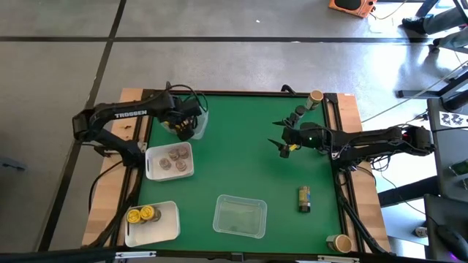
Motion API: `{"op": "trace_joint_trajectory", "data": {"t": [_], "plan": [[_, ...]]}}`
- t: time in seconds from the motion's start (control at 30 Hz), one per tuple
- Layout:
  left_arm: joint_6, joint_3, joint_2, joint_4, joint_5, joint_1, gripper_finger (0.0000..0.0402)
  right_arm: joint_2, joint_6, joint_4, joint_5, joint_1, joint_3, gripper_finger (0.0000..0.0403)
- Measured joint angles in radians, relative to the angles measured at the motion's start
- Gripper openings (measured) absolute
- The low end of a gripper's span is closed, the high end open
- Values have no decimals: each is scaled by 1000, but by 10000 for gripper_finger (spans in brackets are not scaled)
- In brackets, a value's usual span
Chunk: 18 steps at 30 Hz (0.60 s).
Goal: Sort spices by type
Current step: Put the yellow spice bottle from the top transparent bin into the bottom white bin
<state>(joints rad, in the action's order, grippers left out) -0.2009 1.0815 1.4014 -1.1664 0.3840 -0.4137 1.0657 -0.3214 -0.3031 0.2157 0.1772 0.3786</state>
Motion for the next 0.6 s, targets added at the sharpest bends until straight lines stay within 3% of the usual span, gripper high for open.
{"op": "trace_joint_trajectory", "data": {"t": [0.6], "plan": [[96, -152, 0, 201, -95, -75, 337, 0, 1, 0, 0, 0, 0, 337]]}}
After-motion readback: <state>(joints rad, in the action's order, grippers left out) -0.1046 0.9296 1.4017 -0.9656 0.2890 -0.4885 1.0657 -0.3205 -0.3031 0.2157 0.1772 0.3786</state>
